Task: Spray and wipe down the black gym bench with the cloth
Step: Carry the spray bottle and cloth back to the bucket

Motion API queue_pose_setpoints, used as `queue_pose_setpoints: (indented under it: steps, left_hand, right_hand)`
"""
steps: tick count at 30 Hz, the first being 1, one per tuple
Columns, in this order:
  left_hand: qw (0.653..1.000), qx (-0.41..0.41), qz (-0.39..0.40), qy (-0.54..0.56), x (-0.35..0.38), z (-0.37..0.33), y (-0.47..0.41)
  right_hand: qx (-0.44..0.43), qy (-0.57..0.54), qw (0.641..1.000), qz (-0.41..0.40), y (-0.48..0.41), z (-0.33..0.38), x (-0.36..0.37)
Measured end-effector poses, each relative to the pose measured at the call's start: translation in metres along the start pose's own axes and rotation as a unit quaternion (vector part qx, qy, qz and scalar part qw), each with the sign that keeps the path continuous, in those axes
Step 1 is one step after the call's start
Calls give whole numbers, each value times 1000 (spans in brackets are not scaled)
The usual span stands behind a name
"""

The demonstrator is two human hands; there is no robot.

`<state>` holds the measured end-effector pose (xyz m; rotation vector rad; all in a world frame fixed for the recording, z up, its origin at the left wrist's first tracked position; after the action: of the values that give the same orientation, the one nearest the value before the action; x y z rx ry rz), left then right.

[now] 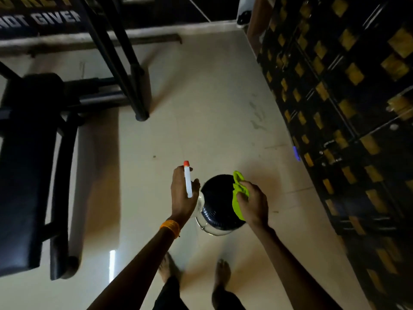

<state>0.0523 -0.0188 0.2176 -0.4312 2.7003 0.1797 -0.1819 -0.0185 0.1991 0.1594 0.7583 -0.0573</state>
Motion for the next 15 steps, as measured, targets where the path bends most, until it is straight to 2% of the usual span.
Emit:
queue_pose_setpoints:
  steps: [5, 15]
  left_hand:
    - [999, -26, -32, -4, 72, 46, 12]
    - [998, -20, -43, 28, 184, 147, -18]
  right_hand:
    - [41, -2, 997, 59, -22, -64, 40]
    - [-10, -29, 995, 90, -87, -174, 144]
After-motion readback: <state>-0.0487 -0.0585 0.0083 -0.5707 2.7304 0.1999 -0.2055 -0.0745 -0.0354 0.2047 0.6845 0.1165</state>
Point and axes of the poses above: each hand's wrist, its own y-axis away from the middle knuckle, its own x-axis out of the palm, z = x × y, the point moved 6 cm from there along -y, towards the middle knuckle, and after that the axes turned 6 degrees about -x, right-handed, at the moved point
